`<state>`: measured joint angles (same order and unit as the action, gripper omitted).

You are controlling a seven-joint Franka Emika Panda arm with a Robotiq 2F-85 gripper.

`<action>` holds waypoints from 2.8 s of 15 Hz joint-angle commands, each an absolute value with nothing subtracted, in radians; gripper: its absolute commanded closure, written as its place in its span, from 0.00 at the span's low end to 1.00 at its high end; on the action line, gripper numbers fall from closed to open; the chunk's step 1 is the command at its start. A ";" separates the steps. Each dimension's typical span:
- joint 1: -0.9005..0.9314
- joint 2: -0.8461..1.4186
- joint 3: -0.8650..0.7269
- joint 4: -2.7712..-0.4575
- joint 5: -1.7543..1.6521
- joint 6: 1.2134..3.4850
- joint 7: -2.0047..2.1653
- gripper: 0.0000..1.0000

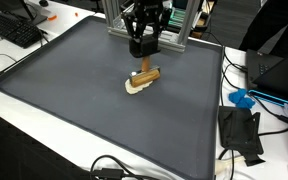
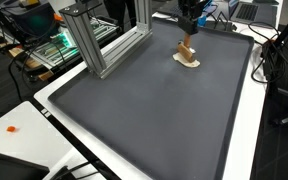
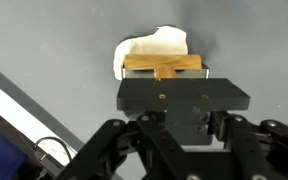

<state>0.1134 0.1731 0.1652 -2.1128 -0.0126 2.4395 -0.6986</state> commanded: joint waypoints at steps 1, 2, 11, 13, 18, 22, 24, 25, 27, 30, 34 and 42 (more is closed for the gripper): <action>0.113 0.204 0.187 -2.165 0.035 2.480 -0.676 0.71; 0.113 0.204 0.189 -2.165 0.038 2.482 -0.674 0.71; 0.116 0.218 0.201 -2.173 0.074 2.548 -0.643 0.71; 0.117 0.219 0.201 -2.175 0.064 2.564 -0.616 0.71; 0.114 0.205 0.187 -2.174 0.011 2.534 -0.573 0.71; 0.108 0.189 0.165 -2.168 -0.035 2.460 -0.548 0.71; 0.107 0.184 0.159 -2.160 -0.050 2.429 -0.535 0.71; 0.107 0.183 0.158 -2.157 -0.056 2.418 -0.531 0.71; 0.107 0.179 0.155 -2.149 -0.068 2.390 -0.524 0.71; 0.106 0.176 0.150 -2.138 -0.085 2.332 -0.520 0.71; 0.105 0.166 0.140 -2.136 -0.110 2.262 -0.500 0.71; 0.108 0.170 0.125 -2.149 -0.089 2.328 -0.307 0.71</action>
<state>0.1071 0.1534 0.1343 -2.1101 -0.0842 2.2639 -0.4143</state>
